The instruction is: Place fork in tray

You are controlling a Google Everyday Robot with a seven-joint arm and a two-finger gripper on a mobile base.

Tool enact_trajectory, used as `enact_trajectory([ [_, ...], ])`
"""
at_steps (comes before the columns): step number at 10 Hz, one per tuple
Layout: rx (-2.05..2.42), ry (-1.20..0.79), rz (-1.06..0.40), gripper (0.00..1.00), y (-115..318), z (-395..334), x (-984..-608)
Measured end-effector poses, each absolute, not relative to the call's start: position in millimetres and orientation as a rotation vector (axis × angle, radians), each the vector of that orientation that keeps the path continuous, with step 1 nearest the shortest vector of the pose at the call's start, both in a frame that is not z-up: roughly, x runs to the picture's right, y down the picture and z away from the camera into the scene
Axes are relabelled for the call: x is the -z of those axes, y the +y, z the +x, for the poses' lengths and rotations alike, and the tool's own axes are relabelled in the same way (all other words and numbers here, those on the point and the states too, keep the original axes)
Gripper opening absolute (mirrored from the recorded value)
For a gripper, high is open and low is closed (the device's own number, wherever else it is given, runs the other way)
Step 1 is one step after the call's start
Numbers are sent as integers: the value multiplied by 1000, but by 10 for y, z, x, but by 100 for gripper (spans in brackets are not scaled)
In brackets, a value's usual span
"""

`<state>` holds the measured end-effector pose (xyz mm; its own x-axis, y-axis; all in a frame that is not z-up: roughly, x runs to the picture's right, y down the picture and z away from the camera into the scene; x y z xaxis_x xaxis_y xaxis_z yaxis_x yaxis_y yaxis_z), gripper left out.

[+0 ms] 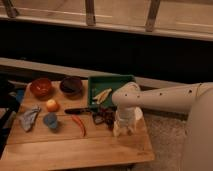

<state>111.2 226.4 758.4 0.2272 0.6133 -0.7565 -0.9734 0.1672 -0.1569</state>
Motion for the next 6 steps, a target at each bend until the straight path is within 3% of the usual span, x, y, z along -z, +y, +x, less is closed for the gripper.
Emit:
enact_trajectory([
  [6,-1248,674,-700,67,2324,1254,-7816],
])
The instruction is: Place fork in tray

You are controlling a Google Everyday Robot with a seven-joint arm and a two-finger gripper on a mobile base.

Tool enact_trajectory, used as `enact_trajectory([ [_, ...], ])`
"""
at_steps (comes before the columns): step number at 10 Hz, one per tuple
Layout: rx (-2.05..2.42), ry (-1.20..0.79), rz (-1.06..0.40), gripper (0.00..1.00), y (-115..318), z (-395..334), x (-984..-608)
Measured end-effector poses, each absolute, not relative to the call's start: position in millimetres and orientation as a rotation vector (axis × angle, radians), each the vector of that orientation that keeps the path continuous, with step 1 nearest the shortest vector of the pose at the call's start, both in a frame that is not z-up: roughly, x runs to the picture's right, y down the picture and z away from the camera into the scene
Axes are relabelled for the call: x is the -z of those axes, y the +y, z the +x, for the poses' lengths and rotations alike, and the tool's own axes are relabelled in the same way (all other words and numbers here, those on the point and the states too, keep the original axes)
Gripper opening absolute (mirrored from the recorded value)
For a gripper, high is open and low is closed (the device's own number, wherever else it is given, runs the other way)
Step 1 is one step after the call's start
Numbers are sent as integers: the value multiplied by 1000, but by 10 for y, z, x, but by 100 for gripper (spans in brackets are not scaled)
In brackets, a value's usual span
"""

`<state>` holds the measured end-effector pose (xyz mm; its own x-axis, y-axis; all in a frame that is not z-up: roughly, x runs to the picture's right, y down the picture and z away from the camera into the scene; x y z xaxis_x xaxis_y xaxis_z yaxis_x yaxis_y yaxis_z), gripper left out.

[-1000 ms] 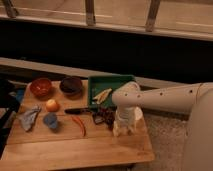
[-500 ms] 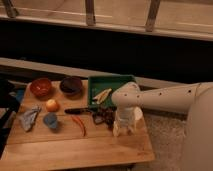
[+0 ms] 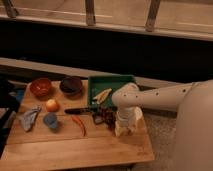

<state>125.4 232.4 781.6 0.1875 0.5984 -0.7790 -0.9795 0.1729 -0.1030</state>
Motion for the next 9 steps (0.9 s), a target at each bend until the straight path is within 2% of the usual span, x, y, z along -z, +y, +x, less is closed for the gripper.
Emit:
enact_trajectory([
  [7,-1286,770,-698,67,2507,1529,-8130],
  [9,-1297,776,-706,62,2523,1577,-8152],
])
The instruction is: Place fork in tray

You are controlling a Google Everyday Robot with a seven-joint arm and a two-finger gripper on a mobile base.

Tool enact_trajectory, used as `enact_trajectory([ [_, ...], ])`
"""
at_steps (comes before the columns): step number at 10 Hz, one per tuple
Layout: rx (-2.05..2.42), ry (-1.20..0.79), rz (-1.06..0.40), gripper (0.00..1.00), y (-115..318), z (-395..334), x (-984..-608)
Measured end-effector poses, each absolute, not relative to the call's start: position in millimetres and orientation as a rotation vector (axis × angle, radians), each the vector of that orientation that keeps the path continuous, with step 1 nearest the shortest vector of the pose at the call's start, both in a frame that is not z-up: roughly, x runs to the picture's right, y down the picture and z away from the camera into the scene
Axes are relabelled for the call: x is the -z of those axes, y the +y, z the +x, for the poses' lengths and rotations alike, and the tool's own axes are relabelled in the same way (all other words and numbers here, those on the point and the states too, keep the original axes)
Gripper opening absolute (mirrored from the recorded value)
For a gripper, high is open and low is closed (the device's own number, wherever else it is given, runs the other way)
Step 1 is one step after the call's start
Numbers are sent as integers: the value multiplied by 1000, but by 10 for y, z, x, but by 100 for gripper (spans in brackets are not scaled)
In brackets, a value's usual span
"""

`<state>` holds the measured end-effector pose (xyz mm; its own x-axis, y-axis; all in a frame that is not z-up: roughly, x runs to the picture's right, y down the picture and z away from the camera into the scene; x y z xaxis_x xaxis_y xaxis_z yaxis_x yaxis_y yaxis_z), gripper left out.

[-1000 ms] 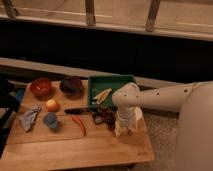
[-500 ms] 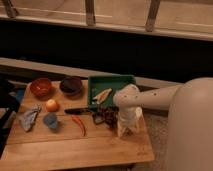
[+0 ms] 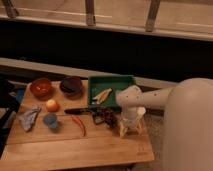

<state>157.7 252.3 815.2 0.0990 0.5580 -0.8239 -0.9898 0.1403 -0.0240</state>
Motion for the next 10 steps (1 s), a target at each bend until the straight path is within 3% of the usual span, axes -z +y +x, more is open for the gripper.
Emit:
enact_trajectory([
  [6,-1296,729,-758,3,2552,1561,-8098],
  [10,-1284,694,-779,0,2543,1544,-8031],
])
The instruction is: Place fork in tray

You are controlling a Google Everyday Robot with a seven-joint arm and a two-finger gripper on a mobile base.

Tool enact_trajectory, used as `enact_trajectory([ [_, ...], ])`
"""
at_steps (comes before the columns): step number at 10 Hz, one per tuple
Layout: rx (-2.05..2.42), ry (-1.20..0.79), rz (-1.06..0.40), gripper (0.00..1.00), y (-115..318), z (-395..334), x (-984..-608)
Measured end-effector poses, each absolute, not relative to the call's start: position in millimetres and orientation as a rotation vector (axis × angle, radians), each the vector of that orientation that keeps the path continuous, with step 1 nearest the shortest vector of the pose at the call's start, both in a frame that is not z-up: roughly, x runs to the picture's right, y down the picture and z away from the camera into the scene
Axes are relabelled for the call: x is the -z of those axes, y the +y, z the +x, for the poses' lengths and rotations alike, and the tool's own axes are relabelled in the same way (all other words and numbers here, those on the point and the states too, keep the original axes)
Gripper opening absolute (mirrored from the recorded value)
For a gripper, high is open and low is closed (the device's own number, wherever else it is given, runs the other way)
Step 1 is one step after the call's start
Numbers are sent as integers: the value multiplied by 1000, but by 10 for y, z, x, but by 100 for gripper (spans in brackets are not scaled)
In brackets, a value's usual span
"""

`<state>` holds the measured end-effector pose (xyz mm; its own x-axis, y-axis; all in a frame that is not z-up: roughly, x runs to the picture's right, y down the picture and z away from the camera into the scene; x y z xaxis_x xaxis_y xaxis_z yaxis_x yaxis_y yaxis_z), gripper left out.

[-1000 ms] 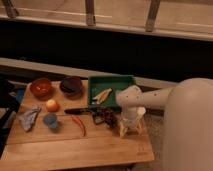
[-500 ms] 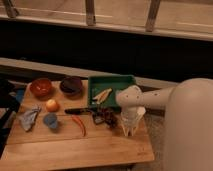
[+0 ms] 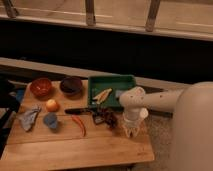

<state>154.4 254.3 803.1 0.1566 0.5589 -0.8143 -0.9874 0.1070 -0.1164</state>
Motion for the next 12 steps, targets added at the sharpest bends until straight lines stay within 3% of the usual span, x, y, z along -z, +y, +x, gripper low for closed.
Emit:
enact_trajectory([
  [5,-1296,557,-798,0,2159,1587,-7596],
  [8,-1305,377,-844,0,1852,1609,-7257],
  [12,-1320,279,-761,0,1442,1616,-7151],
])
